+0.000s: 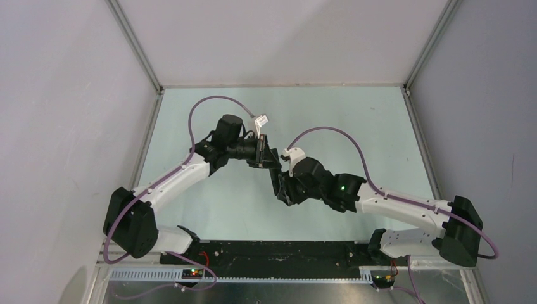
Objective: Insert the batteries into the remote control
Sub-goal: Load the battery cover into the remote control.
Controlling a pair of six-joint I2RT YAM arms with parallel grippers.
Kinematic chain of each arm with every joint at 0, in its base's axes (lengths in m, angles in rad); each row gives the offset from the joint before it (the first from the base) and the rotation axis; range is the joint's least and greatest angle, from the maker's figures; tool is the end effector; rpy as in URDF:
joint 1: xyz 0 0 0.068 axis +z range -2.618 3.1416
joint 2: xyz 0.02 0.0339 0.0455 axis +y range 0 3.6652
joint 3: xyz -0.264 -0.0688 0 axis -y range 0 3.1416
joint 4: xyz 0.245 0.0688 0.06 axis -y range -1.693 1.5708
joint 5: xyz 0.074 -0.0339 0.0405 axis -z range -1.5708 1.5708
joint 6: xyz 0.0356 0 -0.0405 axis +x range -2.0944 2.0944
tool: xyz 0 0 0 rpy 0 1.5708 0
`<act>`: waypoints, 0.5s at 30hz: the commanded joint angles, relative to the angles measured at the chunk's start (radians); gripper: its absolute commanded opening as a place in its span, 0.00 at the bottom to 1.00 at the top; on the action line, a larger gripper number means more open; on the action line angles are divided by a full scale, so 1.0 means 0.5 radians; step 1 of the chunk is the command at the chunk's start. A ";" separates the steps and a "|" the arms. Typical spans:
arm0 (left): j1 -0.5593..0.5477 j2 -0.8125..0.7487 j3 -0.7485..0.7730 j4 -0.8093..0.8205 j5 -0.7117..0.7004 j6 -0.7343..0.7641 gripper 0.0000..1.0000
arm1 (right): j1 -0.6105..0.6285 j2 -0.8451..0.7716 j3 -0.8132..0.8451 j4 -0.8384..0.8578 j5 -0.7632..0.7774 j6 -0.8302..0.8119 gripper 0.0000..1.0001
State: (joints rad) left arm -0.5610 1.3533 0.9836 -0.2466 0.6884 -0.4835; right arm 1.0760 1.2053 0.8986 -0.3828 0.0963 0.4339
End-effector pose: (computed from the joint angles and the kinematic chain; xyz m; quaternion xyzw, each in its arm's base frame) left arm 0.2386 -0.1766 0.2800 0.1873 0.8295 -0.4755 0.2252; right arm 0.1273 0.2287 0.2737 -0.2656 0.8637 0.2602 0.3401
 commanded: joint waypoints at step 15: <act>-0.022 -0.087 0.002 0.075 0.103 0.044 0.00 | -0.045 0.100 0.194 0.034 0.064 0.058 0.32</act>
State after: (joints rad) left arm -0.5606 1.3514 0.9836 -0.2398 0.6941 -0.4694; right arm 1.0660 1.2407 0.9279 -0.3943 0.0971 0.4454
